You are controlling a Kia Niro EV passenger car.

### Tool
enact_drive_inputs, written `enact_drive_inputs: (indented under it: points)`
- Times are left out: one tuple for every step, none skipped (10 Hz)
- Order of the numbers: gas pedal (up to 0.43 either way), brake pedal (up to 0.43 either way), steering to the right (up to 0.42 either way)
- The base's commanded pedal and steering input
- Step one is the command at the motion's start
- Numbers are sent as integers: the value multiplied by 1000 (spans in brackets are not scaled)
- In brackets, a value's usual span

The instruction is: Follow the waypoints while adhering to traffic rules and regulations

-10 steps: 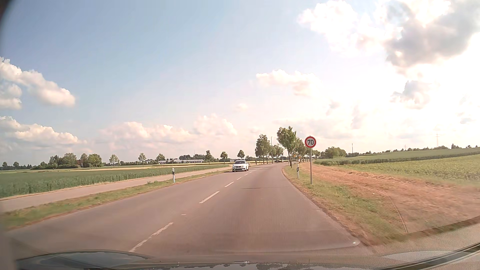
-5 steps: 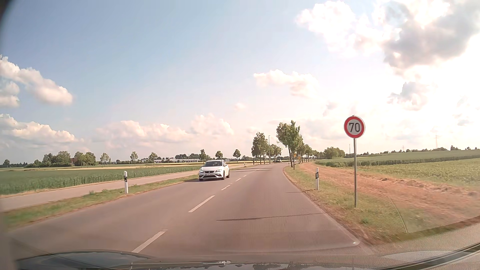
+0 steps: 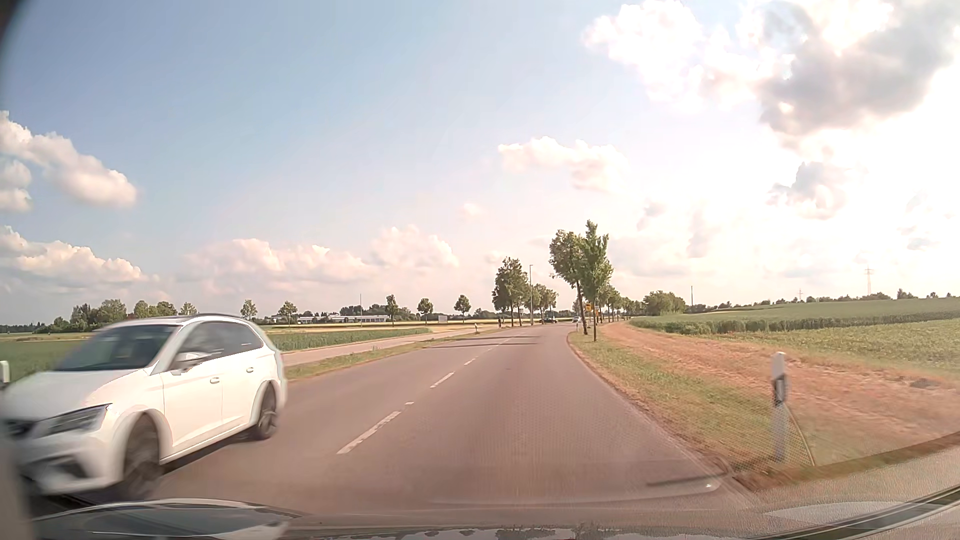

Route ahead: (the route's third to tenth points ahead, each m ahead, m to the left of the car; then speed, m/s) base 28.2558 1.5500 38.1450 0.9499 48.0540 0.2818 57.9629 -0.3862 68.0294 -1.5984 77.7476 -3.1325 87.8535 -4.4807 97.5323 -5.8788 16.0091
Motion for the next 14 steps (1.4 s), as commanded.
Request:
enact_drive_inputs:
  points:
    - [177, 12, 13]
    - [177, 12, 13]
    - [177, 12, 14]
    - [189, 12, 14]
    - [189, 12, 14]
    - [197, 12, 14]
    - [197, 12, 14]
    - [197, 12, 11]
    - [197, 12, 8]
    - [197, 12, 7]
    - [197, 12, 8]
    - [197, 12, 8]
    - [197, 12, 9]
    - [197, 12, 9]
